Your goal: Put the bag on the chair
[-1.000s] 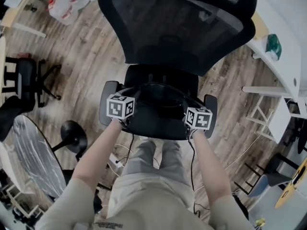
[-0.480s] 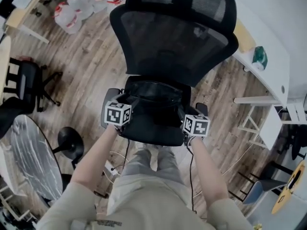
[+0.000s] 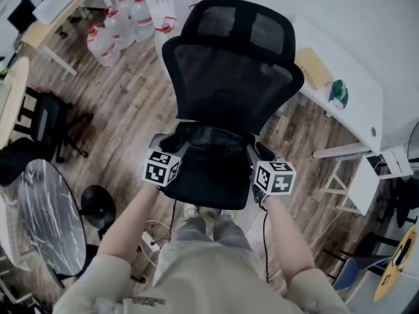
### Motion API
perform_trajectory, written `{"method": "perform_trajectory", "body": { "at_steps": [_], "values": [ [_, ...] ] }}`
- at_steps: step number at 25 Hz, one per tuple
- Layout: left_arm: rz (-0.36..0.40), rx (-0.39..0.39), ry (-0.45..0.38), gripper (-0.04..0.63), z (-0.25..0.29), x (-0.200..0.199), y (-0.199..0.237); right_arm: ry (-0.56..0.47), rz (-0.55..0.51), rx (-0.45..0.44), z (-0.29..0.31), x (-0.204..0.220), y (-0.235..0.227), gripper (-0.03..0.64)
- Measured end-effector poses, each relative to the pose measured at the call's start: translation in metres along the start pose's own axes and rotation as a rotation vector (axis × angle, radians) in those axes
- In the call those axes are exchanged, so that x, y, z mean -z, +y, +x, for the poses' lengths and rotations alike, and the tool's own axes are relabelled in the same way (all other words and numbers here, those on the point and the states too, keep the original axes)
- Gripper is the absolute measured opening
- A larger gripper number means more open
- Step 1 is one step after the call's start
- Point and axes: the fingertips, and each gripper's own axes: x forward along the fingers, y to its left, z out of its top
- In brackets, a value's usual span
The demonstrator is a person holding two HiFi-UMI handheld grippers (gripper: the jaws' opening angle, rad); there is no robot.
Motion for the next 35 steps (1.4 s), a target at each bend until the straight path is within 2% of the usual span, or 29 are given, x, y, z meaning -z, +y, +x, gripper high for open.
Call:
{"method": "perform_trajectory", "body": {
  "at_steps": [4, 9, 13, 19, 26, 30, 35],
  "values": [
    [0.054, -0.017, -0.078, 0.162, -0.040, -0.040, -0.013, -0.128, -0.046, -0.031, -0.051, -0.049, 0.020, 0.080],
    [0.114, -0.011, -0.181, 0.140, -0.094, -0.090, -0.038, -0.248, -0.123, -0.081, -0.115, -0.093, 0.050, 0.054],
    [0.188, -0.008, -0.279, 0.117, -0.132, -0.135, -0.064, -0.353, -0.181, -0.126, -0.165, -0.127, 0.072, 0.049],
    [0.220, 0.001, -0.414, 0.083, -0.194, -0.182, -0.098, -0.496, -0.245, -0.163, -0.233, -0.162, 0.099, 0.044],
    [0.239, 0.036, -0.508, 0.067, -0.248, -0.197, -0.128, -0.559, -0.322, -0.184, -0.287, -0.166, 0.126, 0.023],
    [0.254, 0.046, -0.551, 0.042, -0.271, -0.197, -0.143, -0.618, -0.277, -0.185, -0.307, -0.163, 0.132, 0.021],
    [0.247, 0.069, -0.519, 0.031, -0.278, -0.175, -0.153, -0.574, -0.306, -0.148, -0.303, -0.142, 0.136, 0.021]
  ]
}}
